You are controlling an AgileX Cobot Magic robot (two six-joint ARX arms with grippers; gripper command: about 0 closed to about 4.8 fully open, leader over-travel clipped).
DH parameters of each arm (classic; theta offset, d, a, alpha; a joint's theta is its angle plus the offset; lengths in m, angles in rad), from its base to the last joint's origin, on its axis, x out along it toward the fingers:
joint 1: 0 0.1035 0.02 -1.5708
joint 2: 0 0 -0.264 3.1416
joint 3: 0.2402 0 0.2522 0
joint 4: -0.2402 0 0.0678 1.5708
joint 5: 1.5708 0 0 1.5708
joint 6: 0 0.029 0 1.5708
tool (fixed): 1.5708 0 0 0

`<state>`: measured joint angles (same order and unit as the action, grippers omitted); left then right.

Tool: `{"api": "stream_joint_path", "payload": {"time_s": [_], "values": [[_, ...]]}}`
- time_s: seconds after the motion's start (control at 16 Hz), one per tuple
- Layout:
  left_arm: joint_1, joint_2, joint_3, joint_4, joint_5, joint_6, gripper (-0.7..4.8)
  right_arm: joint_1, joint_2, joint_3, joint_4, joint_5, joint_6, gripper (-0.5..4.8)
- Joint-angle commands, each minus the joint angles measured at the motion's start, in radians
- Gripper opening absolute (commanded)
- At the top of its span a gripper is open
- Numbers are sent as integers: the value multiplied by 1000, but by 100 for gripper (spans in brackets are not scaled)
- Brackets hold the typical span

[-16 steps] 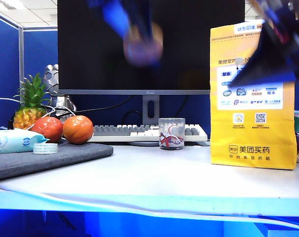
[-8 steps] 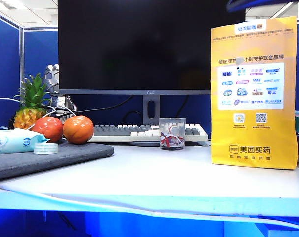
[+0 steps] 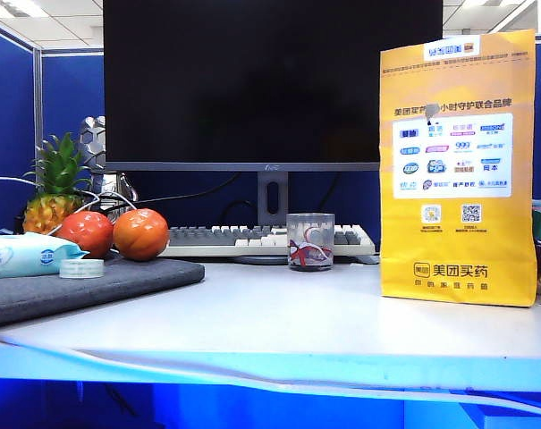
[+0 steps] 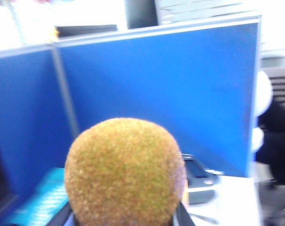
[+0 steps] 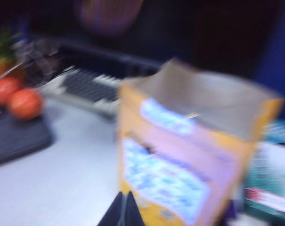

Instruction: Pick up the kiwifruit and throw it into the yellow paper bag.

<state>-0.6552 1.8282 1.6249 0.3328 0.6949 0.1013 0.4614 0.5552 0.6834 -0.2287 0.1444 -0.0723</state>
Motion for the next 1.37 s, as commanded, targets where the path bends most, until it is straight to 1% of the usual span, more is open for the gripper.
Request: {"api": "stream_joint_path", "payload": {"time_s": [0.06,0.19,0.31,0.37,0.44,0.5,0.56,0.62,0.69,0.81,0.94,1.0,1.06,1.12,1.19,1.25,1.31,1.37], "values": [[0,85,101,9,73,-112,48,0,-71,6,-8,147,-14,-1],[0,123,151,-10,80,-121,48,0,-111,6,0,153,-15,-1],[0,164,185,-19,50,-161,47,2,-135,6,10,146,-14,-1],[-1,203,217,-28,53,-209,47,2,-136,6,12,129,-14,-1],[-7,222,231,-29,50,-215,48,2,-135,6,12,100,-14,-1],[-14,240,249,-32,38,-235,95,2,-134,6,12,71,-11,-1],[-23,247,258,-32,15,-259,251,2,-134,6,13,53,-10,-1],[-24,247,258,-24,-10,-275,479,2,-134,6,12,52,-10,-1],[-24,247,258,-25,-13,-287,479,2,-134,6,13,52,-10,-1],[-23,245,258,-54,23,-299,479,2,-134,6,13,52,-10,-1],[5,187,257,-91,64,-272,479,2,-134,6,11,51,-10,-1],[24,140,257,-121,57,-261,479,2,-135,6,11,52,-10,-1],[57,67,257,-207,-5,-234,479,2,-137,6,12,52,-10,-1],[104,-80,257,-454,-249,-69,479,2,-139,6,16,52,-10,-1],[121,-182,257,-635,-479,100,479,2,-138,6,17,52,-11,-1],[126,-281,254,-778,-700,252,479,2,-138,6,17,52,-11,-1],[126,-355,243,-849,-771,306,479,2,-138,6,17,52,-11,-1],[127,-434,216,-879,-760,305,479,2,-137,5,16,53,-11,-1]]}}
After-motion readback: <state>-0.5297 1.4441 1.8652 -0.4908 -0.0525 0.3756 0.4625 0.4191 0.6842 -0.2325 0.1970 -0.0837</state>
